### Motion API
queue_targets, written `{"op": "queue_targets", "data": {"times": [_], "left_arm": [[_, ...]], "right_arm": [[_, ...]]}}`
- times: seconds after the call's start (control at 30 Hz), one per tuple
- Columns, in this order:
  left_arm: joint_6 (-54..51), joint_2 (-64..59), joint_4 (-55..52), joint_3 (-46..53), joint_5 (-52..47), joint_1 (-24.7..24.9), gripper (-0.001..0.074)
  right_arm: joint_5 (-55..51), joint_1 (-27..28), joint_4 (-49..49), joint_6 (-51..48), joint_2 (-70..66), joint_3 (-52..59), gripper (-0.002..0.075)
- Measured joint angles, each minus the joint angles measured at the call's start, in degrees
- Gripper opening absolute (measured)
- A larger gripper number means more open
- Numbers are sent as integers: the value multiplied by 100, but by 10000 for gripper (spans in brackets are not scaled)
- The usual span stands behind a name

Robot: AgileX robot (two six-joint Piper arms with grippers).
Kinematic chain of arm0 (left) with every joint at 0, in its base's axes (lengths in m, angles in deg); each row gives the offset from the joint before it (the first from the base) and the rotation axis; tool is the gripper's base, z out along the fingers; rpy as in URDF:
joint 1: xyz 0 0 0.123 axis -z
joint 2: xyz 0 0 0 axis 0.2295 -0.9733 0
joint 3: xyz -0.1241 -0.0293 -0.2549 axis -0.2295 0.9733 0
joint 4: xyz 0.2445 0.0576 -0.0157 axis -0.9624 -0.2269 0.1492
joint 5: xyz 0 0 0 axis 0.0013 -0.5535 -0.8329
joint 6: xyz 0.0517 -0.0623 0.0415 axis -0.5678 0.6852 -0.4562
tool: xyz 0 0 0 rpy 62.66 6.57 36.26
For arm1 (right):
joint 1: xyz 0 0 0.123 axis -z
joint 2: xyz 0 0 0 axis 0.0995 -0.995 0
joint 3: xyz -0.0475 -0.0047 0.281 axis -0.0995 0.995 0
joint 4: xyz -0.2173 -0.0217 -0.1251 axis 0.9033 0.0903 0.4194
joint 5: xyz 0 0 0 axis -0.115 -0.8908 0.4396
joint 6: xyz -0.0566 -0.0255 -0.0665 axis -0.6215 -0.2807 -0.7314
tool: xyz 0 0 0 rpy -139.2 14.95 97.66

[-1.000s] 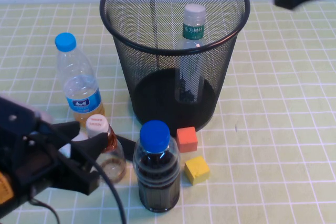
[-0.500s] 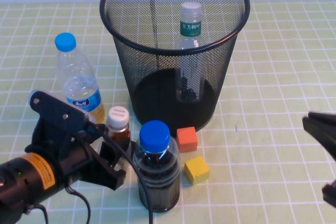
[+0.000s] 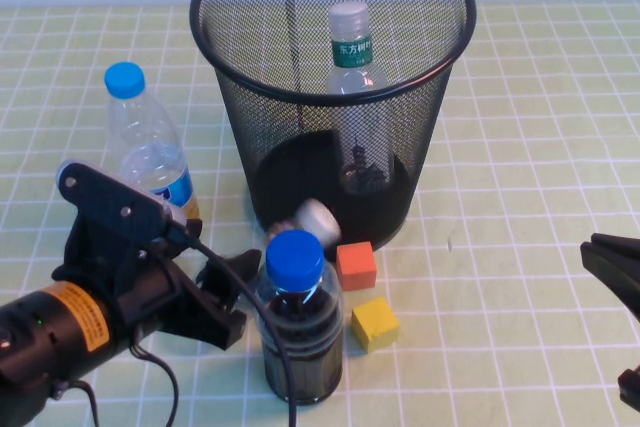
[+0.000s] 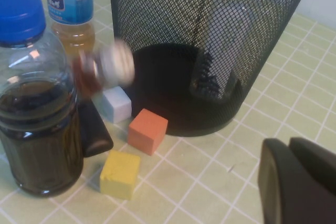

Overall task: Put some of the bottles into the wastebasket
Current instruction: Pick up a bottle from the table with left arm

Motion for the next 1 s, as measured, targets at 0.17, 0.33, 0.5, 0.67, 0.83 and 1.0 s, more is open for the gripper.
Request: {"op": "queue_targets", "data": {"times": [0.17,0.33,0.5,0.67,0.83,1.0], "left_arm": [[0,0,0,-38,104,-48,493],[0,0,0,-37,117,-192,496],[0,0,0,-37,103,-215,496],[11,0,0,-50,-259,-215,491],[-29,-60,-23,-540,-1520,-215,488],[-814,-340,-33,-1540,-3456,-215,487]], "right_arm": [[4,0,-32,0,0,0,-7],[4,0,-95,0,0,0,-7],[-113,0,-252,0,0,0,-8],[-452,0,-486,13,0,10,-8],[-667,0,-592,13,0,10,-8],[-693,0,-633,24,0,10,-8]]}}
